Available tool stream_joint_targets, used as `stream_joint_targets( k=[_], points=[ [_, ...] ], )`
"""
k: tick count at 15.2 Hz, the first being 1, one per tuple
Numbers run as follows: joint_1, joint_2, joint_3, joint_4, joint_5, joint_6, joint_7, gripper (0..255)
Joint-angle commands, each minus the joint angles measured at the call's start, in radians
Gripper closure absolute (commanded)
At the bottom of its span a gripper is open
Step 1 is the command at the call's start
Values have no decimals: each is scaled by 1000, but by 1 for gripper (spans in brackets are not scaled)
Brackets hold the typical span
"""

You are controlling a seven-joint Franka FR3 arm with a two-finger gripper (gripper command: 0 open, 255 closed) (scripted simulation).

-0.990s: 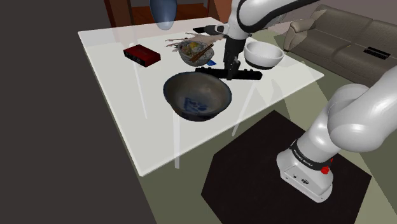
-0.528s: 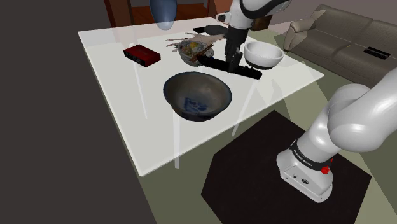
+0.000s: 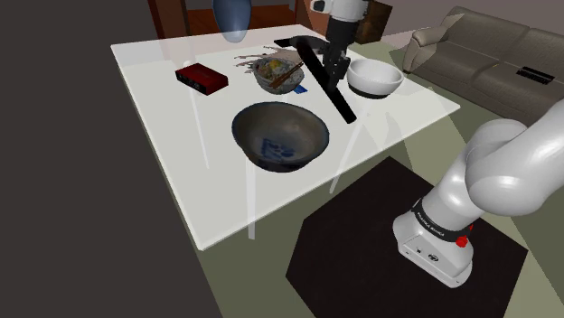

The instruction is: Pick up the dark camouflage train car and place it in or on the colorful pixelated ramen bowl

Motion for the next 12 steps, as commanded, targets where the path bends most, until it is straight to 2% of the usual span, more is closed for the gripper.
stream_joint_targets(
  k=[1,7,12],
  points=[
    [0,-3,0,25,0,-28,0,255],
    [1,-12,3,93,0,-105,3,255],
    [4,192,-22,294,27,-105,-35,255]
  ],
)
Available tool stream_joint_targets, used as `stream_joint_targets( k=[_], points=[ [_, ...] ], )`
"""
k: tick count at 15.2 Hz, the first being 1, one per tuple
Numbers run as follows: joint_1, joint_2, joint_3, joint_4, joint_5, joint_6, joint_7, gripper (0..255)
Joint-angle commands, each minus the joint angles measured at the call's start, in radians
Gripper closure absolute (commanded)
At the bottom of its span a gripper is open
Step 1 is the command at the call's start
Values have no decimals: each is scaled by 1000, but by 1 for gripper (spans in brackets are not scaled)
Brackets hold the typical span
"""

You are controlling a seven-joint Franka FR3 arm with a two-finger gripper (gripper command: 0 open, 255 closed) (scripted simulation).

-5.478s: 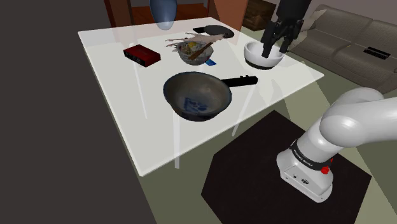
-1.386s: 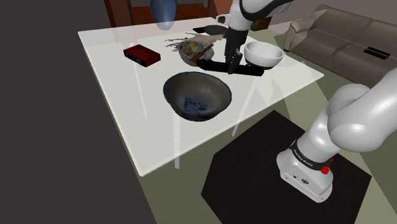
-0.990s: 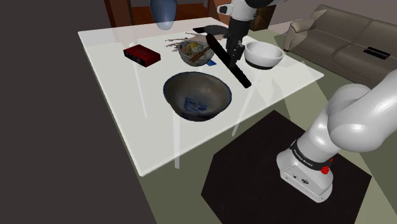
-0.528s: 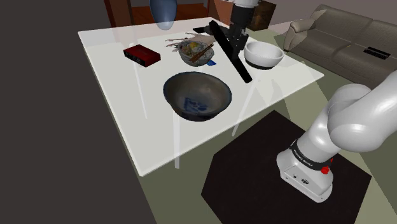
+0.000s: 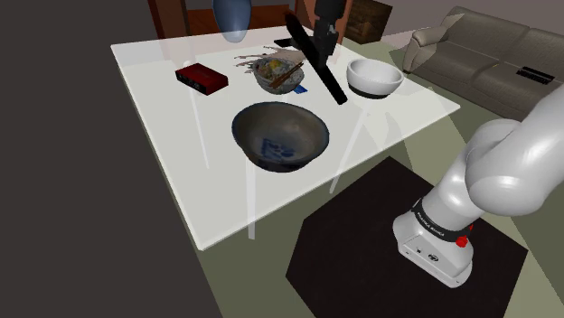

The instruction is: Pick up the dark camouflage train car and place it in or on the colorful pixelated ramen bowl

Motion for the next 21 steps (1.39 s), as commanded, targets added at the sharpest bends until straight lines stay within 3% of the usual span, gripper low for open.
stream_joint_targets(
  k=[1,9,12,14,21],
  points=[
    [1,78,-7,78,13,-1,-12,255],
    [-28,423,-28,502,82,-89,-69,255],
    [-52,573,-29,714,111,-155,-83,255],
    [-79,703,-26,913,133,-226,-88,255],
    [-70,685,-24,790,130,-121,-93,255]
  ],
)
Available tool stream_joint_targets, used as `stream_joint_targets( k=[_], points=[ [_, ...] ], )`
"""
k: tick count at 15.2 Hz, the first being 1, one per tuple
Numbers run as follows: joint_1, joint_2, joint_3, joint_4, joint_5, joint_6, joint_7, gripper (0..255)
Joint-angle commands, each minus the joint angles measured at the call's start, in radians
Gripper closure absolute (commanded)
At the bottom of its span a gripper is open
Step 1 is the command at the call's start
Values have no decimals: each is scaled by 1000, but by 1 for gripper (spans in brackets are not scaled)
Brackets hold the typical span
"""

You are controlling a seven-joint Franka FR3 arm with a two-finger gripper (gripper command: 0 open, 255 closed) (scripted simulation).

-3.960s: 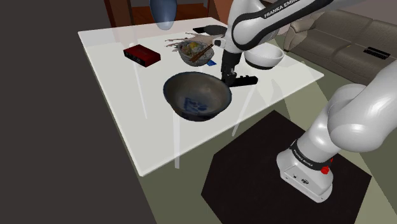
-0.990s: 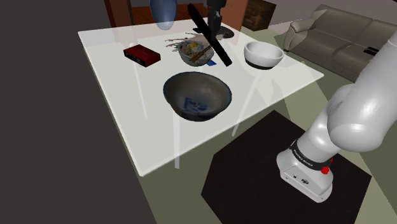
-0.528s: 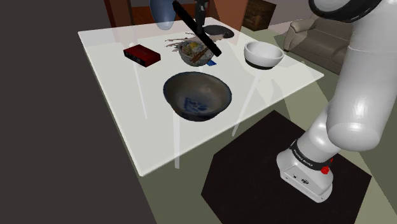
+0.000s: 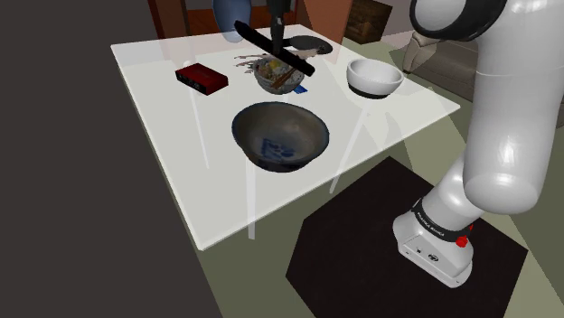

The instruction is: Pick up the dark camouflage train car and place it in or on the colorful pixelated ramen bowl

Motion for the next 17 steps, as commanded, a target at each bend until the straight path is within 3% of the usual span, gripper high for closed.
stream_joint_targets(
  k=[1,6,14,15,17],
  points=[
    [1,-2,0,-29,0,28,-3,255],
    [5,-2,1,-97,1,95,-7,255],
    [5,-2,1,-101,1,99,-7,255],
    [5,-2,1,-100,1,98,-7,0],
    [5,-1,1,-99,1,98,-7,0]
  ],
)
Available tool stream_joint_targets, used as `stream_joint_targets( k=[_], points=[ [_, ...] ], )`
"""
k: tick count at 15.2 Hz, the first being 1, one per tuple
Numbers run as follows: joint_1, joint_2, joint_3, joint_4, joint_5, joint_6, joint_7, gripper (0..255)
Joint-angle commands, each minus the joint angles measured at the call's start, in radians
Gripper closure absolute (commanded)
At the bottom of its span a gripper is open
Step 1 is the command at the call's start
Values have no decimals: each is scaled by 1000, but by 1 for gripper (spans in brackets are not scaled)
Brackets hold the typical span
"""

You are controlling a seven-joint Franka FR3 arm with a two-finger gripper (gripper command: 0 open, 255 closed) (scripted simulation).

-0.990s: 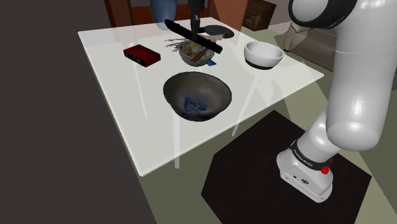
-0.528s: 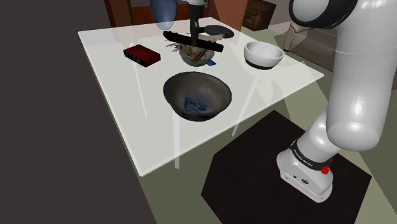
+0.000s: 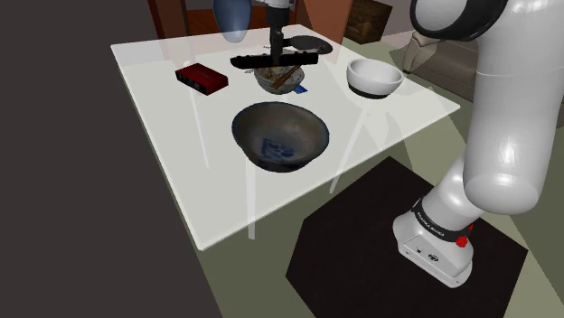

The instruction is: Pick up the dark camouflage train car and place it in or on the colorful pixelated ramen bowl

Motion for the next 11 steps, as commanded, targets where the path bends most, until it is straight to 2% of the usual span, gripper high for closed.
stream_joint_targets(
  k=[1,3,7,11],
  points=[
    [0,0,0,0,0,0,0,0],
    [0,-1,0,-2,0,1,0,0],
    [-14,16,-2,152,1,-136,5,0],
    [-14,16,-2,152,1,-136,5,0]
  ],
)
